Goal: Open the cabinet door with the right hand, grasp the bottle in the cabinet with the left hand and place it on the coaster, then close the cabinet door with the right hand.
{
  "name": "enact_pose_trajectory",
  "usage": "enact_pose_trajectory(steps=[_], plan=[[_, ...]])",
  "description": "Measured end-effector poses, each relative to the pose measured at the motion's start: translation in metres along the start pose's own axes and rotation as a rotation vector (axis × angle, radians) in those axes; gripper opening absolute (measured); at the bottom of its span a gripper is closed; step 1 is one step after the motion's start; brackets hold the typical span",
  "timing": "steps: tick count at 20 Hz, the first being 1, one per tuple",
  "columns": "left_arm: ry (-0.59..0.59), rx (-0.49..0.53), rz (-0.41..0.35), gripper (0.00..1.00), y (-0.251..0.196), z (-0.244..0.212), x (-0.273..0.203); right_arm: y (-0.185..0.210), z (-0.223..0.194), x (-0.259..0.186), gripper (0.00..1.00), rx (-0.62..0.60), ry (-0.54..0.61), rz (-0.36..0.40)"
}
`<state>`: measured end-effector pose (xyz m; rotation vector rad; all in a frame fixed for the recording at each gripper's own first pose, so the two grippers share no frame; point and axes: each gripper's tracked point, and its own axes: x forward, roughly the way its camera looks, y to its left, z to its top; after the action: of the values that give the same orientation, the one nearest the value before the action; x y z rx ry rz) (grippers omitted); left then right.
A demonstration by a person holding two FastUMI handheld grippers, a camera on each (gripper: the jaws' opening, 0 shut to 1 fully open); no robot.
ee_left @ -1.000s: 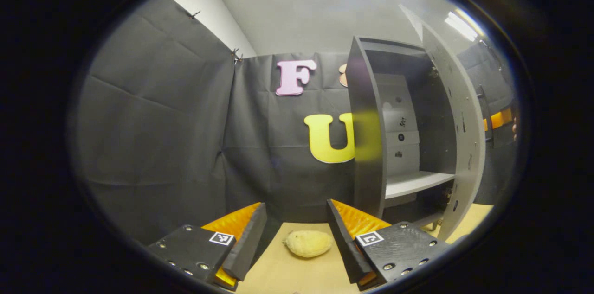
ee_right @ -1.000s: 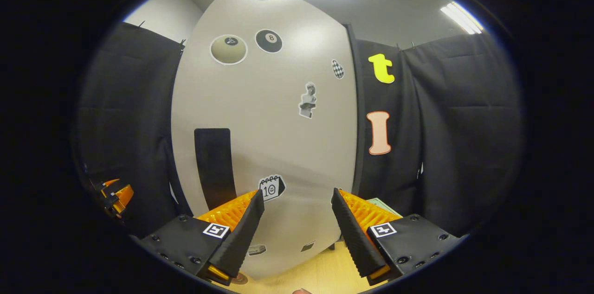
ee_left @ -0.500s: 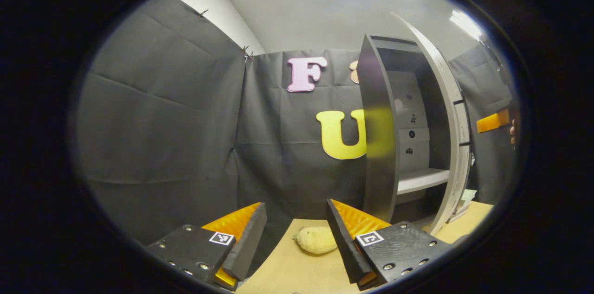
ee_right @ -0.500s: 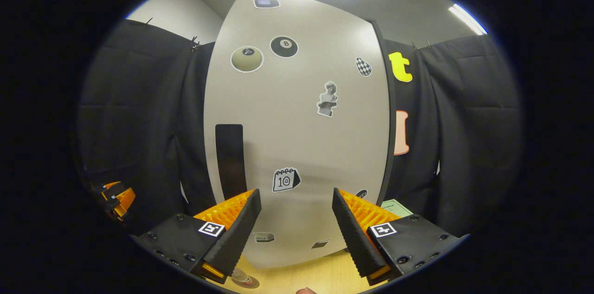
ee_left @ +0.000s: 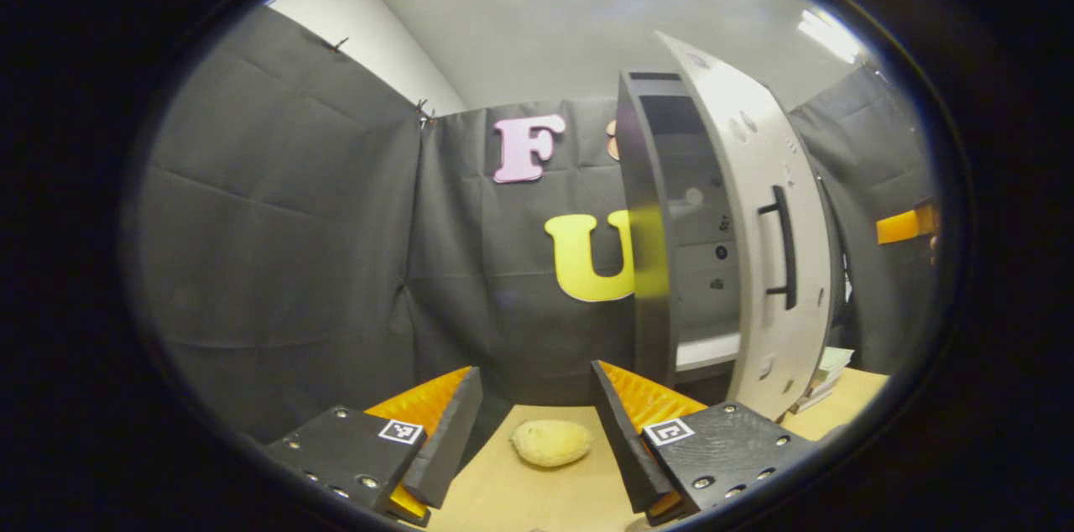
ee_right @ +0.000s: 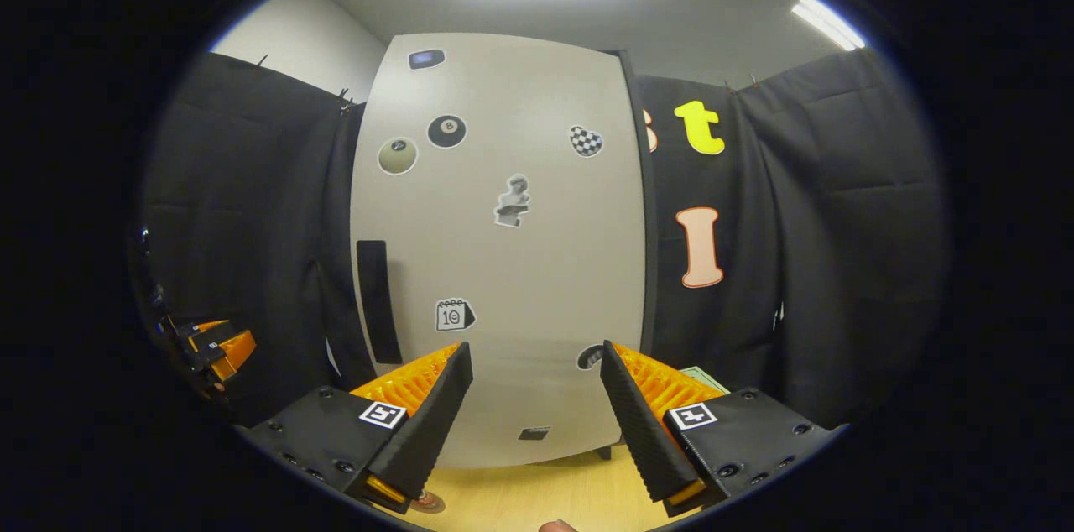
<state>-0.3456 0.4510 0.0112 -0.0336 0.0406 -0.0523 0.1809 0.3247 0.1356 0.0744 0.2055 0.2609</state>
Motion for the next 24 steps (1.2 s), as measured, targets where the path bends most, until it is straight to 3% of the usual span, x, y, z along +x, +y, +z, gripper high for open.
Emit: enact_pose_trajectory(steps=[7,11,12,13,14,17,24], plan=[[-0.022,0.025,-0.025,0.77,-0.092,0.037,-0.031,-0.098,-0.001,-0.049,0.97,0.03,-0.017,-0.037],[-0.017,0.053,-0.002,0.8,-0.13,0.049,-0.066,-0.139,-0.006,-0.074,0.93,0.03,-0.037,-0.028],[-0.018,0.061,0.006,0.8,-0.135,0.053,-0.076,-0.148,-0.008,-0.078,0.97,0.03,-0.043,-0.023],[-0.019,0.073,0.013,0.8,-0.139,0.055,-0.086,-0.153,-0.012,-0.082,0.93,0.029,-0.044,-0.018],[-0.021,0.086,0.024,0.8,-0.142,0.059,-0.094,-0.159,-0.016,-0.085,0.98,0.029,-0.041,-0.012],[-0.022,0.11,0.021,0.77,-0.153,0.066,-0.112,-0.172,-0.028,-0.097,0.98,0.023,-0.034,-0.02],[-0.041,0.105,0.017,0.8,-0.143,0.078,-0.123,-0.159,-0.027,-0.113,0.98,0.006,-0.064,-0.039]])
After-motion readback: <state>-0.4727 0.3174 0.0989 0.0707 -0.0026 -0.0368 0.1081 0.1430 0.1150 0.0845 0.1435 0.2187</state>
